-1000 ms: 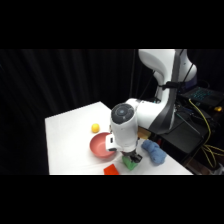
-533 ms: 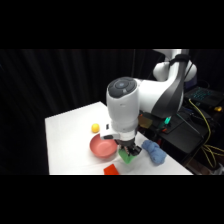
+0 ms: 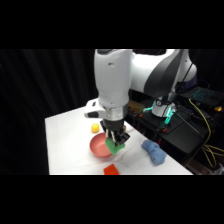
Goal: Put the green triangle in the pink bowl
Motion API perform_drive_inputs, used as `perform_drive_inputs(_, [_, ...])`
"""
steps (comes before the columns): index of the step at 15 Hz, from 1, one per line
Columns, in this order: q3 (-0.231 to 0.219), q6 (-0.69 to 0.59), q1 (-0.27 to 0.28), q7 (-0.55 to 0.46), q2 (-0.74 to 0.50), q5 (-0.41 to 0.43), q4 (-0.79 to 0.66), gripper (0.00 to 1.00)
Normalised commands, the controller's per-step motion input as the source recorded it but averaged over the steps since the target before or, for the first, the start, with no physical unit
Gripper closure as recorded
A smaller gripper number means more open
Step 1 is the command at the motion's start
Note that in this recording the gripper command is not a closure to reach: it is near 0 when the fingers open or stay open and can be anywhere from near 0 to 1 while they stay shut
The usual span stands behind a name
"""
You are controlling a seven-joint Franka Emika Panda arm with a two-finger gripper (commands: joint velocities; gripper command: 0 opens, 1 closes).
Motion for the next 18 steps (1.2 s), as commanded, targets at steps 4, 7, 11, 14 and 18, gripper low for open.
perform_drive_inputs(4, [-0.081,-0.06,-0.133,0.00,0.09,-0.026,0.19,1.00])
perform_drive_inputs(7, [-0.019,-0.06,-0.036,0.07,0.13,0.000,0.17,1.00])
perform_drive_inputs(11, [0.007,-0.07,0.008,0.07,0.08,0.018,0.12,1.00])
perform_drive_inputs(14, [-0.002,-0.05,-0.009,0.05,0.00,0.052,0.05,1.00])
perform_drive_inputs(18, [-0.001,-0.04,-0.020,0.04,-0.10,0.081,-0.04,0.00])
